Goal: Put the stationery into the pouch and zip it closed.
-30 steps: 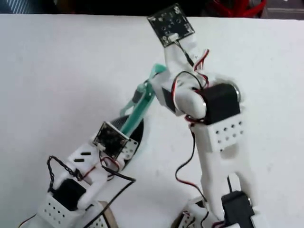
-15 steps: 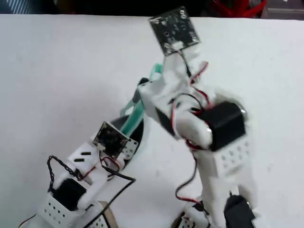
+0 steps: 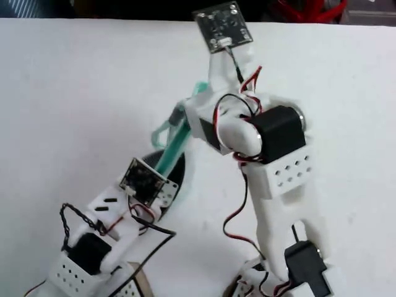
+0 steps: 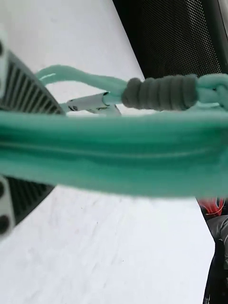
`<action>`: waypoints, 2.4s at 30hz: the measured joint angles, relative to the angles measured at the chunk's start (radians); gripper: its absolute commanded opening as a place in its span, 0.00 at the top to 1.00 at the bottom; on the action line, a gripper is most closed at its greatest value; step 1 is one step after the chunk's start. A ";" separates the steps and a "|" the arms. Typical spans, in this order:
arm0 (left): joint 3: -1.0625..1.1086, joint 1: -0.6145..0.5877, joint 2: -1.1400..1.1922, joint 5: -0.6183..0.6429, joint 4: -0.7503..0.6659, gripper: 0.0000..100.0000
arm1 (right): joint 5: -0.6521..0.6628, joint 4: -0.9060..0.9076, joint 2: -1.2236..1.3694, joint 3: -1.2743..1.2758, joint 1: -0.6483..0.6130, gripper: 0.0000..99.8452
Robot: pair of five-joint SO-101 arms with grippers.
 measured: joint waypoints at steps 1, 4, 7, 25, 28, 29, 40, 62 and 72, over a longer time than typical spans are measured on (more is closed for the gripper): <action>0.000 0.000 0.000 0.000 0.000 0.98 | 0.008 0.000 0.000 0.000 0.000 0.98; 0.000 0.006 0.000 0.000 0.000 0.98 | 0.015 0.000 0.000 0.000 -0.002 0.98; 0.000 0.006 0.000 0.000 0.000 0.98 | 0.018 0.000 -0.006 0.000 -0.002 0.98; 0.000 0.006 0.000 0.000 0.000 0.98 | 0.157 -0.008 -0.008 -0.012 0.063 0.94; 0.000 0.006 0.000 0.000 0.000 0.98 | 0.157 -0.002 -0.026 -0.035 0.035 0.84; 0.000 0.006 0.000 0.000 0.000 0.98 | 0.157 0.002 -0.037 -0.035 0.020 0.83; 0.000 0.006 0.000 0.000 0.000 0.98 | 0.075 0.003 -0.038 0.043 -0.063 0.85; 0.000 0.006 0.000 0.000 0.000 0.98 | 0.336 -0.035 -0.072 0.124 -0.035 0.98; 0.000 0.000 0.000 0.000 -0.005 0.98 | 0.416 -0.199 -0.095 0.238 0.003 0.98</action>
